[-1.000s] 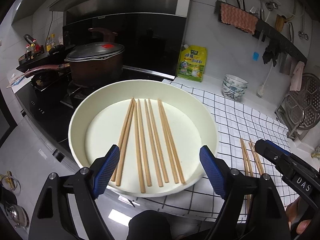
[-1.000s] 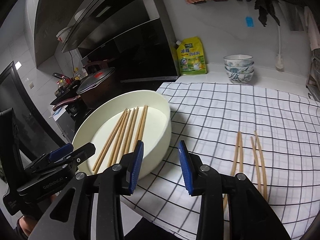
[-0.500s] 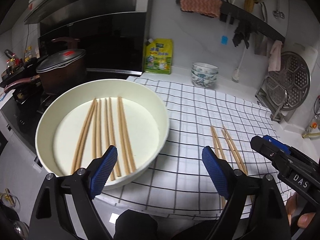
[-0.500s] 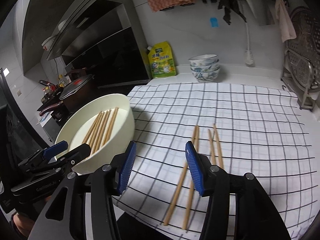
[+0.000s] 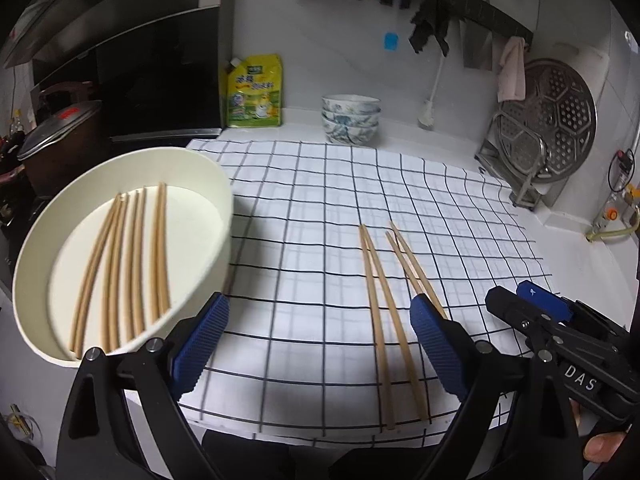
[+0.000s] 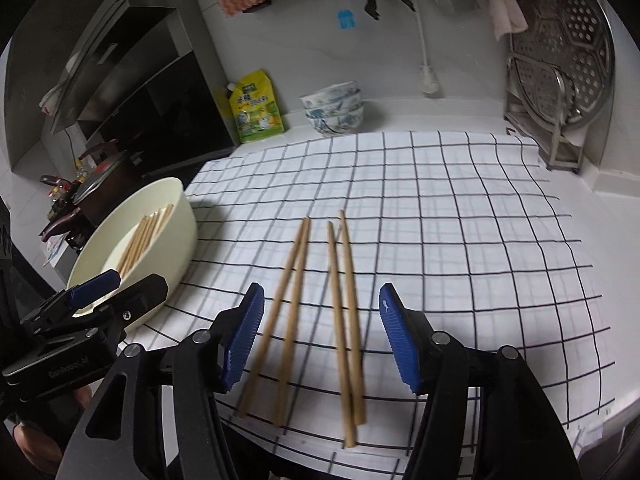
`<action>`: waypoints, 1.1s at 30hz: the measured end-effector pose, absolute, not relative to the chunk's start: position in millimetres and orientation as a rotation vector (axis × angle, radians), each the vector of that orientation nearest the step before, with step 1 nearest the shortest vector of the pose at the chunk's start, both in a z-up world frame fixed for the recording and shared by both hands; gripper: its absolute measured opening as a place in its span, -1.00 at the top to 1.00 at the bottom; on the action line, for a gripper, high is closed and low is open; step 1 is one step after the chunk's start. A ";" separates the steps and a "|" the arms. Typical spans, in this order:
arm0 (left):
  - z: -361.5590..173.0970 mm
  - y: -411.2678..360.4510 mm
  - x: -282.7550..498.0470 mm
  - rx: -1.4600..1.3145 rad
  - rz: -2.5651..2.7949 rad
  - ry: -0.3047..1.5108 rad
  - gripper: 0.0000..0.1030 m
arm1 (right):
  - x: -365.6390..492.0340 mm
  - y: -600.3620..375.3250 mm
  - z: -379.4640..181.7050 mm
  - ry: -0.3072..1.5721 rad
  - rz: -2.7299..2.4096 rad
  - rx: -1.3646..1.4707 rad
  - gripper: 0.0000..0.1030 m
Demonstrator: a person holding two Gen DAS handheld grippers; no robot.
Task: Organize utensils
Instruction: 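Move both tools back from the basin to the chopstick pile, then close the right tool on a chopstick while the left tool lowers onto and grasps another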
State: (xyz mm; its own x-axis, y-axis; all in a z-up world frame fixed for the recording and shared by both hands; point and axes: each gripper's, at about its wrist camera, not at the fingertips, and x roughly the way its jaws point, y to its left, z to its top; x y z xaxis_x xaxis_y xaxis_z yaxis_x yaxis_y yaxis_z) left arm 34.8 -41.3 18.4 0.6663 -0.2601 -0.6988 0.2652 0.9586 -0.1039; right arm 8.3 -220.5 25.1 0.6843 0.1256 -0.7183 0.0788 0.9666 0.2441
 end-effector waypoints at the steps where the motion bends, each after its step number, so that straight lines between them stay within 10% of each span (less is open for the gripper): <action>1: 14.7 -45.1 35.6 0.009 -0.300 0.797 -0.78 | 7.9 -222.9 22.8 0.826 0.018 0.261 -0.13; 29: -50.3 -62.2 56.5 0.035 -0.234 0.945 -0.78 | 37.8 -222.0 -45.5 0.956 -0.085 0.047 -0.13; 33: -54.1 -65.3 57.6 0.042 -0.231 0.952 -0.78 | 38.9 -220.7 -49.7 0.975 -0.066 0.042 0.28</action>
State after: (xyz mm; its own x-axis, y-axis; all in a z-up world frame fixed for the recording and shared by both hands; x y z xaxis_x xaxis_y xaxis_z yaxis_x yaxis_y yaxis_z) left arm 57.6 -65.3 -54.1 0.5574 -0.1767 -0.8112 0.2139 0.9747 -0.0653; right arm 38.9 -220.7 -49.7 0.5598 -0.0371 -0.8278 0.0746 0.9972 0.0058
